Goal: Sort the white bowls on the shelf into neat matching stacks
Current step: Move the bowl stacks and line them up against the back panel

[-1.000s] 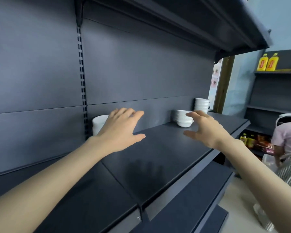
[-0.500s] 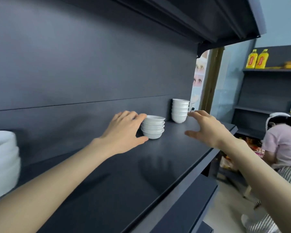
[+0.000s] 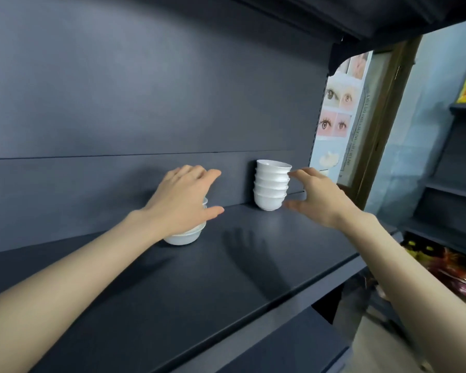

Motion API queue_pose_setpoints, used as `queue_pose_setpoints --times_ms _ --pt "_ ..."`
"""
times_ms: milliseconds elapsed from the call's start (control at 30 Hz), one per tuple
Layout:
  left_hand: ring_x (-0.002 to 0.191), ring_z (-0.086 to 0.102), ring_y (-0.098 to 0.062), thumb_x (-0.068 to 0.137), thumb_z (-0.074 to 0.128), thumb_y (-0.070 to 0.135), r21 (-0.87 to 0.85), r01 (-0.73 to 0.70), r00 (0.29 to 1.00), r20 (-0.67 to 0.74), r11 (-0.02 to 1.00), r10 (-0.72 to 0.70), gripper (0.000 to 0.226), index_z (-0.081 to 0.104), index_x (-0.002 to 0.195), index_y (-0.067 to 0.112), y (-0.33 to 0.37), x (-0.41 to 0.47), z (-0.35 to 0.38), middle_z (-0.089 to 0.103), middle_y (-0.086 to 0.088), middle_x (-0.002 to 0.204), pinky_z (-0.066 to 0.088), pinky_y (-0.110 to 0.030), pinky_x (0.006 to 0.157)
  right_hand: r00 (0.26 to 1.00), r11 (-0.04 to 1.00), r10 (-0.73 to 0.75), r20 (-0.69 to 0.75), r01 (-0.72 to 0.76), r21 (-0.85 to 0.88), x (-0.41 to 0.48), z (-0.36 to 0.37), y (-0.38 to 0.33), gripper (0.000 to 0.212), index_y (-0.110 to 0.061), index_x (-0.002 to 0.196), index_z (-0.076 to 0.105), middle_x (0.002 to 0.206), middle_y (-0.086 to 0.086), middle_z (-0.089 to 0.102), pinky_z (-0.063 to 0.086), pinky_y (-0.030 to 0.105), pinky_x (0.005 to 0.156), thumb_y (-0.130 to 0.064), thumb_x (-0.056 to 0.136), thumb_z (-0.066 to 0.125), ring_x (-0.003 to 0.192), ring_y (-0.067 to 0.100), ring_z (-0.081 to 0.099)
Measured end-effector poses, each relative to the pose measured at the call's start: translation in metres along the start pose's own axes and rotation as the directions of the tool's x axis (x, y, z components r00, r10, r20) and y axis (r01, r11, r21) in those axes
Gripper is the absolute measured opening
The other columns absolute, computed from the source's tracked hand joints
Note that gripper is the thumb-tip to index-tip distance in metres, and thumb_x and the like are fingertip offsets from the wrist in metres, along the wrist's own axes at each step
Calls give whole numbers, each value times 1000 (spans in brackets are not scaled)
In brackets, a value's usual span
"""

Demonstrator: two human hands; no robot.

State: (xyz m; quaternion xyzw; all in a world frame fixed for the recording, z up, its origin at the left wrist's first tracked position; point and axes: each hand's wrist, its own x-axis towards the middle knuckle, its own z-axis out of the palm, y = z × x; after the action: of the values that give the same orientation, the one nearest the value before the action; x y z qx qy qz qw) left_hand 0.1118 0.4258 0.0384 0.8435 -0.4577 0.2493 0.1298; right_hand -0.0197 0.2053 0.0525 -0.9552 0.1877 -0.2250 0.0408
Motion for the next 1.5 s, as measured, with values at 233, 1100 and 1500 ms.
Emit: queue_pose_setpoints --times_ms 233,1100,1500 --pt "131 34 -20 89 52 54 24 -32 999 0 999 32 68 29 145 24 37 73 67 43 3 138 24 -31 107 1000 1000 -20 13 19 20 61 29 77 68 -20 145 34 146 1 37 39 34 93 -39 88 64 126 23 44" --pt "130 42 -10 51 76 65 -568 569 809 260 595 -527 122 18 149 21 80 210 245 39 4 146 38 -34 109 903 680 -358 238 77 729 261 125 211 88 -22 145 27 126 -19 52 38 23 91 -56 76 70 117 8 52" --pt "117 56 -4 47 83 57 -754 528 755 206 390 -623 106 34 136 28 88 219 273 55 18 128 47 -39 101 887 487 -415 204 27 873 275 140 212 64 -19 123 44 111 -8 60 57 42 86 -49 74 73 105 11 62"
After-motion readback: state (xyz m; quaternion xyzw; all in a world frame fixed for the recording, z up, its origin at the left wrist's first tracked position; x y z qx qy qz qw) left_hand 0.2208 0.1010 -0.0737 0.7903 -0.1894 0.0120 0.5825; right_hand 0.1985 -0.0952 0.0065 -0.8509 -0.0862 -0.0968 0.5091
